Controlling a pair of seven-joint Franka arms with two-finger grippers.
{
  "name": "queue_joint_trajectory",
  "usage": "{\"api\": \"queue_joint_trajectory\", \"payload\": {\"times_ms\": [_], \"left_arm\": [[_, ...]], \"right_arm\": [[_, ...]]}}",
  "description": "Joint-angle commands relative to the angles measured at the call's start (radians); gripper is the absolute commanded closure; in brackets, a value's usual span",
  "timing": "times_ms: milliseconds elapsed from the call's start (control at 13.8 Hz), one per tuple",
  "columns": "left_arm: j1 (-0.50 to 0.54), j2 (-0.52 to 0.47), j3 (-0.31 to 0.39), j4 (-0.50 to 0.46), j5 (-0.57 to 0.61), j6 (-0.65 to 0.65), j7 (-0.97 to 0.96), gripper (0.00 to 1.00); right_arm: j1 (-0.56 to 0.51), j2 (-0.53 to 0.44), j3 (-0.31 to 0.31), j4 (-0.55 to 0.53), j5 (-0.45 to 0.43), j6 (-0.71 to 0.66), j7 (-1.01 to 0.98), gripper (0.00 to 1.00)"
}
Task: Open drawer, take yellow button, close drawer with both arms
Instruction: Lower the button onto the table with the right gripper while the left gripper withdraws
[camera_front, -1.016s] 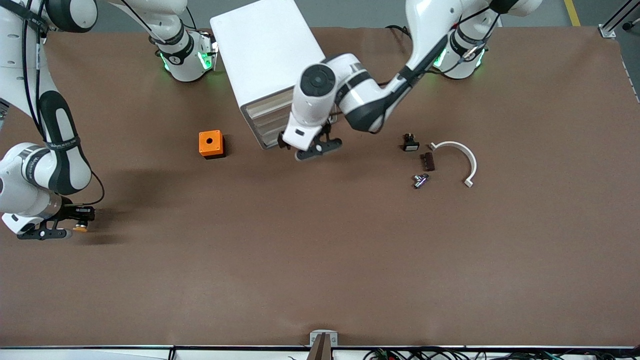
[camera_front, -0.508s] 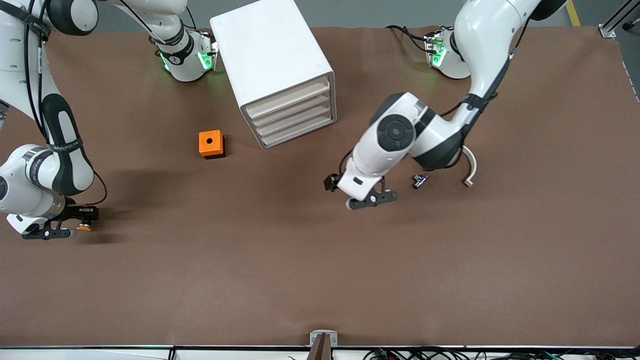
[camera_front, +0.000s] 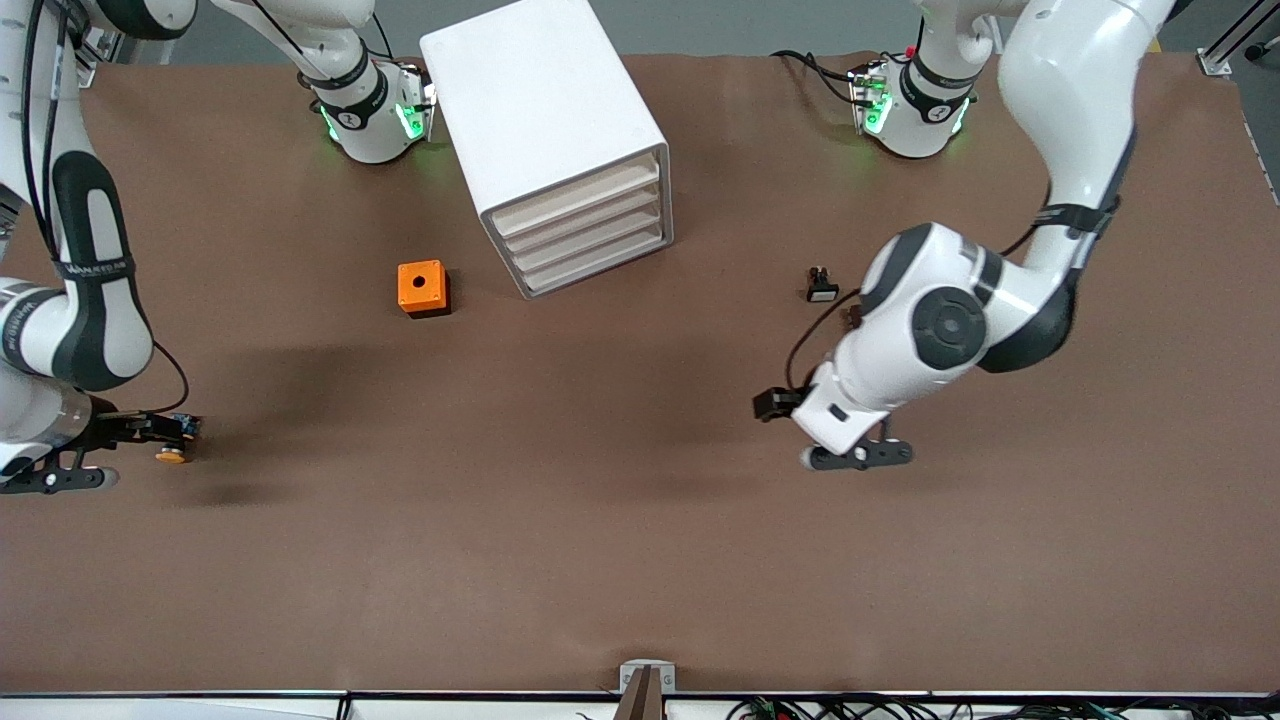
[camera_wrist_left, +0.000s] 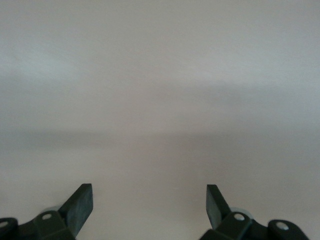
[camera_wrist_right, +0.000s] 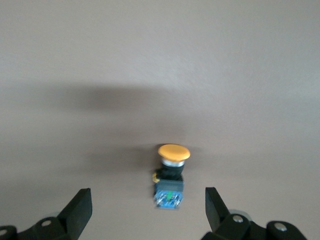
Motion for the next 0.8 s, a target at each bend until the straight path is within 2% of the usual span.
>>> {"api": "queue_joint_trajectory", "payload": {"times_ms": [0, 435, 726], "left_arm": [[0.011, -0.095, 0.055, -0.01, -0.012, -0.08, 0.105, 0.0], [0.012, -0.253, 0.187, -0.025, -0.027, -0.226, 0.274, 0.0], [0.017, -0.371, 0.247, -0.065, -0.032, -0.263, 0.274, 0.0]], "right_arm": [[0.044, -0.109, 0.002, -0.006, -0.004, -0.091, 0.066, 0.0], [0.21, -0.334, 0.003, 0.023, -0.005, -0.394, 0.376, 0.0], [0.233, -0.362, 0.003, 0.109, 0.018, -0.513, 0.382, 0.0]]}}
